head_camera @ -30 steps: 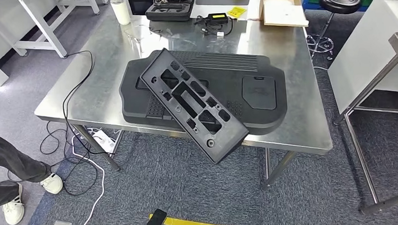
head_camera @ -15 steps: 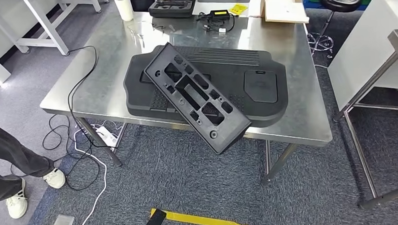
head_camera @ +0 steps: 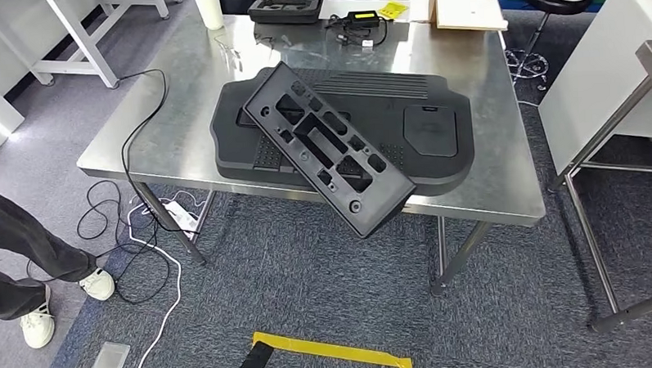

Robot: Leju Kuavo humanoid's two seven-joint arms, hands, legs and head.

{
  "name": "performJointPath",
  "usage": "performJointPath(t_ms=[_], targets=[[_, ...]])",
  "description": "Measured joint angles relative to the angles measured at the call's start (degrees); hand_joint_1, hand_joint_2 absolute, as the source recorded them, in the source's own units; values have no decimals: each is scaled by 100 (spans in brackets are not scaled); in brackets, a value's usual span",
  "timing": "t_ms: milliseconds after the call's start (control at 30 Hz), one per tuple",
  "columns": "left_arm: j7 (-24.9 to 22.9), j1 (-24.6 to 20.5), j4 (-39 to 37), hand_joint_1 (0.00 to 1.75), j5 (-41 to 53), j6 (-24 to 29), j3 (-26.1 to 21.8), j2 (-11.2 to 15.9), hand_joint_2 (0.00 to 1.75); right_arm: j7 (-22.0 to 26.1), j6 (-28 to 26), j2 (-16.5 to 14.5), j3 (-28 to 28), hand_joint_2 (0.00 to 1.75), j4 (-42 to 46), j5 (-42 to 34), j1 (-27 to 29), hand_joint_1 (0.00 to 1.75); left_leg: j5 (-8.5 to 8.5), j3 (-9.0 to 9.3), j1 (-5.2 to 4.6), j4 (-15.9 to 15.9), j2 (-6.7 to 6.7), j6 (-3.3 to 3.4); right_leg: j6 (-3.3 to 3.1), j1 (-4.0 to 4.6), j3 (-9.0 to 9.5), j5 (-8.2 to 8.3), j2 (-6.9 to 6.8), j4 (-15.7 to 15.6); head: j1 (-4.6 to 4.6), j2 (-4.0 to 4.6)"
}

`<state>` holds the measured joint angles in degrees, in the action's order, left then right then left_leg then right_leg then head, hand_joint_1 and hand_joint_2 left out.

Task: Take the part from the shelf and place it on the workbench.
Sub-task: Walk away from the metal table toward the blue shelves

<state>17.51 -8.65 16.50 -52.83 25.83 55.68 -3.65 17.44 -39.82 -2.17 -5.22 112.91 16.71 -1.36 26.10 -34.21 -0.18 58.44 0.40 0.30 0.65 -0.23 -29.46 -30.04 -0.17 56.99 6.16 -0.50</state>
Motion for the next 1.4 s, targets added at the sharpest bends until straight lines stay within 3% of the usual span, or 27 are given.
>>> performJointPath(t_ms=[67,100,200,267,300,367,433,567,633,700,733,767,800,833,900,967,1033,1100,1167,1233,1267,1300,1333,1400], targets=[[0,0,0,0,-1,2,1,0,175,0,0,1,2,175,0,2,-10,0,72,-39,17,92,-11,-61,-75,-14,-28,63,-13,-23,1,1],[0,-1,0,0,-2,3,1,0,175,-1,0,1,3,175,0,4,-20,0,208,-102,22,259,-18,-88,-114,-25,-48,97,-24,-39,13,1],[0,3,0,0,-4,5,3,0,175,-3,0,1,4,175,0,11,-39,0,829,-449,40,1233,-28,-148,-182,-18,-140,165,-50,-36,41,0],[0,6,0,0,-4,5,8,0,175,-11,0,1,4,175,0,12,-39,0,951,-508,48,1575,-27,-160,-183,-11,-221,199,-56,0,42,1],[0,6,0,0,-5,5,10,0,175,-15,0,1,4,175,0,12,-39,0,862,-387,53,1437,-27,-154,-177,-11,-264,211,-55,29,43,1],[0,1,0,0,-5,5,12,0,175,-19,0,1,4,175,0,13,-39,0,576,58,64,694,-30,-127,-156,-9,-329,220,-53,96,43,1],[3,-6,0,0,-6,5,12,0,175,-19,0,2,4,175,0,19,-45,0,425,333,54,133,-34,-89,-103,3,-377,229,-49,150,39,1],[9,6,-2,0,-11,7,12,1,175,-19,0,4,6,175,0,27,-60,0,321,304,29,0,-24,52,44,-18,-442,225,-42,205,35,1],[19,-7,-2,0,-13,8,12,0,175,-19,0,13,7,175,0,27,-62,0,240,252,43,-45,-10,130,98,-31,-593,-73,-25,556,22,0],[28,-7,-2,0,-14,8,12,0,175,-23,0,18,7,175,-1,26,-57,0,187,172,34,-44,-4,158,136,-39,-866,-507,-14,1261,12,1],[30,-3,-2,0,-15,9,12,1,175,-26,0,20,7,175,-3,25,-52,0,162,132,28,-41,-1,160,149,-43,-972,-649,-13,1577,10,1],[32,0,-3,0,-17,9,12,1,175,-30,0,21,7,175,-4,25,-48,0,139,96,23,-36,0,158,155,-46,-995,-684,-13,1723,11,1],[33,1,-3,0,-18,9,12,1,175,-32,0,22,7,175,-5,25,-46,0,118,66,21,-29,1,153,152,-48,-904,-610,-13,1641,11,1],[33,1,-4,0,-19,9,12,1,175,-33,0,22,7,175,-7,25,-46,0,103,45,20,-22,0,145,140,-49,-704,-453,-13,1342,11,0],[33,-1,-4,0,-18,9,12,0,175,-34,0,23,7,175,-7,25,-54,0,81,20,10,3,-1,118,98,-37,-211,-143,-14,485,10,-1],[35,-4,-4,0,-19,9,12,0,175,-34,0,25,7,175,-7,25,-60,0,52,-8,-3,23,-1,65,46,-10,-1,-35,-7,49,15,0],[38,-3,-4,0,-19,9,12,0,175,-34,0,25,7,175,-7,25,-58,0,11,-25,1,22,1,0,-14,8,-23,-6,4,30,19,1],[42,-4,-4,0,-18,10,12,0,175,-34,0,25,8,175,-7,25,-62,0,93,-56,17,119,-13,-59,-92,-8,-39,61,-11,-7,18,0],[45,-4,-4,0,-18,11,12,0,175,-34,0,25,9,175,-7,26,-66,0,443,-229,32,580,-28,-106,-165,-24,-85,126,-34,-34,32,0],[48,3,-4,0,-19,11,12,0,175,-34,0,26,9,175,-7,26,-64,0,862,-511,41,1333,-30,-142,-194,-16,-171,167,-40,-11,46,2],[48,7,-4,0,-19,11,12,0,175,-34,0,26,9,175,-7,25,-63,0,967,-589,45,1596,-29,-152,-194,-13,-217,184,-42,10,47,1],[48,9,-4,0,-20,11,12,0,175,-34,0,25,9,175,-7,25,-62,0,971,-569,49,1663,-29,-155,-189,-12,-261,198,-42,36,50,1],[48,8,-4,0,-20,11,12,0,175,-34,0,25,9,175,-7,25,-61,0,876,-433,54,1491,-29,-152,-184,-13,-297,206,-41,64,52,0],[48,3,-4,0,-19,11,12,0,175,-34,0,25,9,175,-7,25,-60,0,592,40,71,703,-31,-134,-164,-14,-346,213,-39,121,52,1]])
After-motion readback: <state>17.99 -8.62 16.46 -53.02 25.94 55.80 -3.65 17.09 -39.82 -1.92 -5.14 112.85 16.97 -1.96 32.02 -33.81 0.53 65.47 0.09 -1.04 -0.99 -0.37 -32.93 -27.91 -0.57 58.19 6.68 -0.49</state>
